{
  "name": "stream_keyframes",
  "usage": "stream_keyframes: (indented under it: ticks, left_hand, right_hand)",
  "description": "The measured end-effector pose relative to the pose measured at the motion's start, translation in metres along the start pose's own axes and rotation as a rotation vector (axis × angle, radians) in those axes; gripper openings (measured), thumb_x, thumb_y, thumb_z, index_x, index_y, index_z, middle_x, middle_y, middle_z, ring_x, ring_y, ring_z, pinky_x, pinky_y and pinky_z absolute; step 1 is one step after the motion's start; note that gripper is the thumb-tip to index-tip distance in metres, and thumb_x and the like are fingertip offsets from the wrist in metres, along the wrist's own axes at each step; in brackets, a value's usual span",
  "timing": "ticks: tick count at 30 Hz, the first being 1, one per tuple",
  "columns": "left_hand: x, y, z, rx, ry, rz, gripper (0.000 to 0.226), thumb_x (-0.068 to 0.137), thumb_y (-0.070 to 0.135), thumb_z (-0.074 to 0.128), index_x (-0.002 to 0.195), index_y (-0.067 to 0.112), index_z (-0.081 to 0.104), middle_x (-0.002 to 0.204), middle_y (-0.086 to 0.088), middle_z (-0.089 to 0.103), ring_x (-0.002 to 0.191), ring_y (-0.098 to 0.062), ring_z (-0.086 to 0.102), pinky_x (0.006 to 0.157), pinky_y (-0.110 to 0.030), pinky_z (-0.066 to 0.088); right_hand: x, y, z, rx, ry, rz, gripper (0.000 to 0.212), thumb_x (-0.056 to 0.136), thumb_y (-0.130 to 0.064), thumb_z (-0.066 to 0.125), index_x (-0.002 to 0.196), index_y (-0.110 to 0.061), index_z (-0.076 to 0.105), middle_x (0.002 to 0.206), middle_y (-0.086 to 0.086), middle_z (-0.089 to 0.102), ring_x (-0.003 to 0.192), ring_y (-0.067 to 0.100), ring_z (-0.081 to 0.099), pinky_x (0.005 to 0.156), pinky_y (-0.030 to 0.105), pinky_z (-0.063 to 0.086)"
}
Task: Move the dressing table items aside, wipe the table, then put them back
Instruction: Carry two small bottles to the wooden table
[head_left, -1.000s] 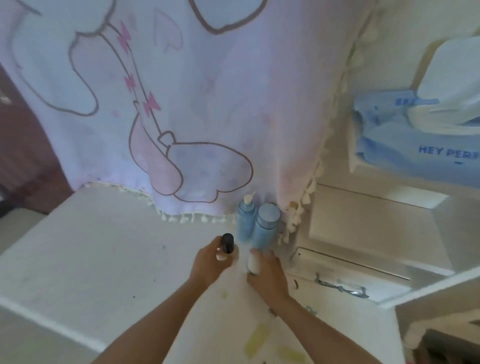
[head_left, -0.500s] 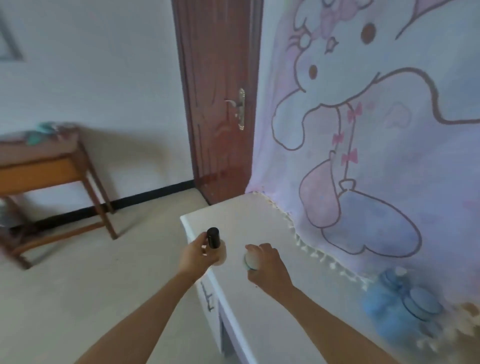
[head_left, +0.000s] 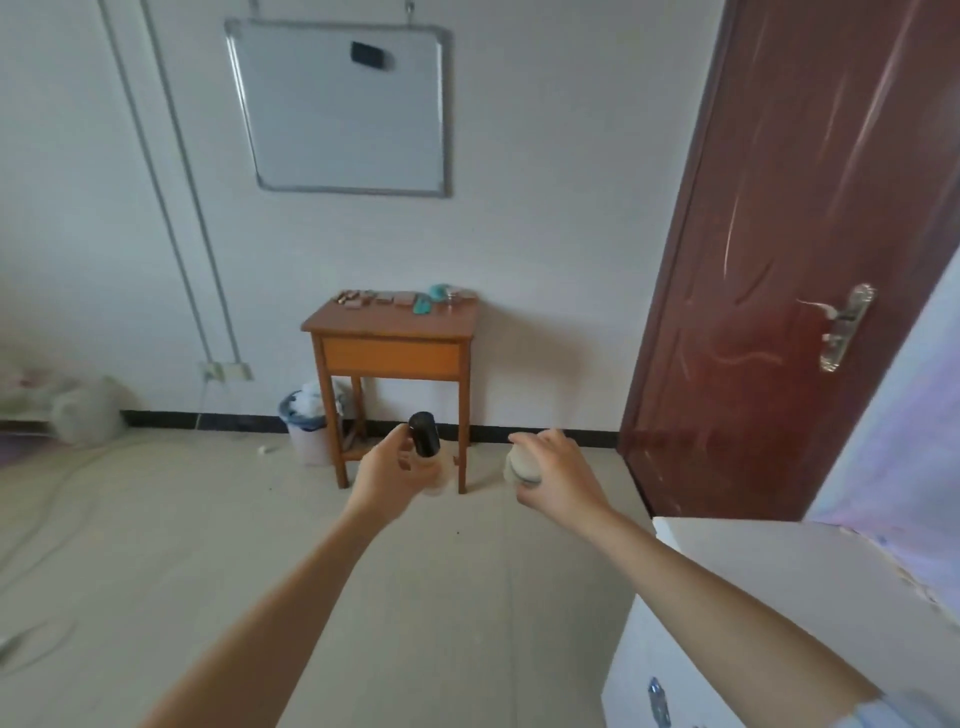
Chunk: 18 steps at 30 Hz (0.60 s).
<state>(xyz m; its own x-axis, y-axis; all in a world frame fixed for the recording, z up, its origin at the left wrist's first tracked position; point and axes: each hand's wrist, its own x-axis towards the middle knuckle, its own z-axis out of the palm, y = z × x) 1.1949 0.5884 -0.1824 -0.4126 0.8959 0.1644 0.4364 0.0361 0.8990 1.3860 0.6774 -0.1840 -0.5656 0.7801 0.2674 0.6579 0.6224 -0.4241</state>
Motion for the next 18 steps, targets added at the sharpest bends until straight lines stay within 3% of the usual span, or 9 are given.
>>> stream_keyframes:
  ticks: [3,8,13,18]
  left_hand:
    - [0.014,-0.018,-0.046,-0.017,0.034,-0.009,0.03,0.075,0.013,0.074,0.1,0.018,0.057,0.104,-0.007,0.064,0.092,-0.026,0.064,0.087,-0.047,0.052]
    - [0.037,-0.044,-0.088,-0.02,0.073,-0.019,0.027,0.076,0.01,0.073,0.098,0.013,0.058,0.092,-0.004,0.064,0.086,-0.024,0.064,0.081,-0.038,0.054]
    - [0.075,-0.071,-0.101,-0.025,0.108,-0.04,0.025,0.075,0.009,0.074,0.091,0.019,0.058,0.093,-0.006,0.063,0.086,-0.028,0.065,0.081,-0.044,0.054]
    - [0.144,-0.077,-0.093,0.047,0.095,-0.036,0.028,0.078,0.011,0.071,0.1,0.018,0.055,0.093,0.004,0.058,0.083,-0.017,0.06,0.073,-0.023,0.047]
  right_hand:
    - [0.033,-0.037,0.022,0.043,0.009,-0.054,0.057,0.077,-0.016,0.065,0.13,-0.024,0.046,0.117,0.003,0.044,0.111,0.024,0.042,0.088,0.028,0.039]
    - [0.065,-0.077,0.066,0.052,-0.058,-0.162,0.057,0.079,-0.016,0.064,0.131,-0.024,0.045,0.122,0.001,0.042,0.114,0.019,0.039,0.087,0.019,0.034]
    - [0.109,-0.073,0.092,0.031,-0.106,-0.174,0.056,0.079,-0.017,0.064,0.131,-0.026,0.044,0.123,0.002,0.042,0.115,0.018,0.038,0.088,0.02,0.034]
    - [0.185,-0.044,0.099,0.034,-0.081,-0.176,0.055,0.08,-0.019,0.066,0.13,-0.025,0.046,0.122,0.003,0.043,0.115,0.02,0.04,0.089,0.023,0.036]
